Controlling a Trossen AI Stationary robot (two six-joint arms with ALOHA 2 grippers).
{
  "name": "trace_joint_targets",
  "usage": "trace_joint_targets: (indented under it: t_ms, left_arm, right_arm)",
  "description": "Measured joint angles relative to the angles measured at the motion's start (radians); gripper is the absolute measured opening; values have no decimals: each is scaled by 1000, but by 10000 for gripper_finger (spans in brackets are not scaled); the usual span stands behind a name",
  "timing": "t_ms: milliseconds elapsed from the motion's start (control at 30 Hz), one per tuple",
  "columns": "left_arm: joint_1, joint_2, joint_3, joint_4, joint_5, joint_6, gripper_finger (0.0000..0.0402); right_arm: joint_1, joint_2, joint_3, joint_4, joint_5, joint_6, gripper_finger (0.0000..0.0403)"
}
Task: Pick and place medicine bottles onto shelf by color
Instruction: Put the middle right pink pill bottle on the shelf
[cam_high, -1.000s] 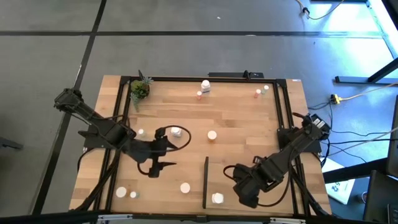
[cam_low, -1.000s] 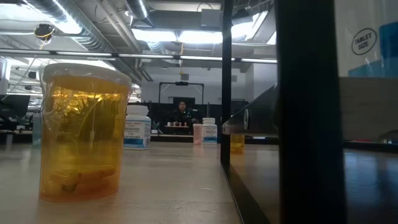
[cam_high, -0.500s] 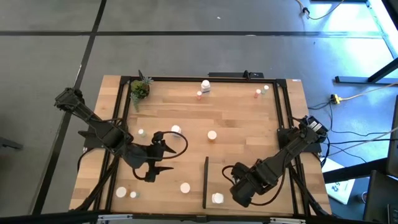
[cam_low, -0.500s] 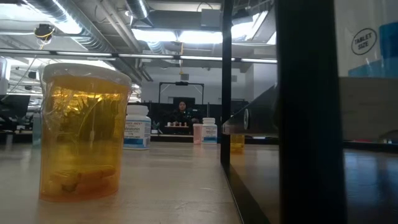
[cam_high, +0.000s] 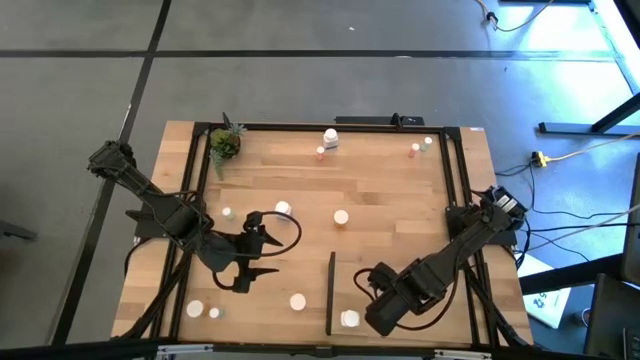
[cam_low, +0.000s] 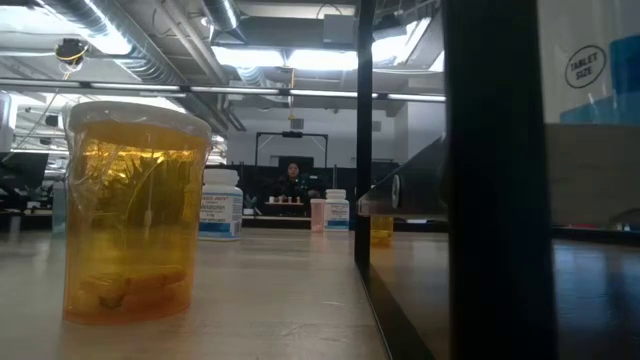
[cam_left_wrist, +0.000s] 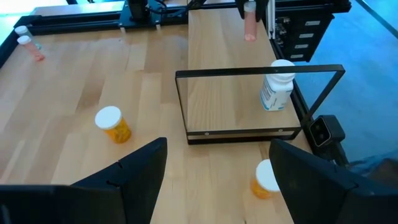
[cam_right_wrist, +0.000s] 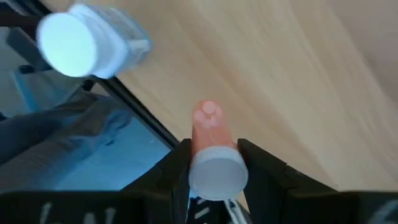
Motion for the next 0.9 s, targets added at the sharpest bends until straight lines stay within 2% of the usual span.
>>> trace_joint_targets:
  t_ms: [333,900]
  left_arm:
    - [0,0,0,-9,0,0,277]
    - [1,0,0,-10,0,0,277]
  right_arm:
    - [34,77,-1,78,-25,-109,122]
    - [37,103,-1,95,28,-124,122]
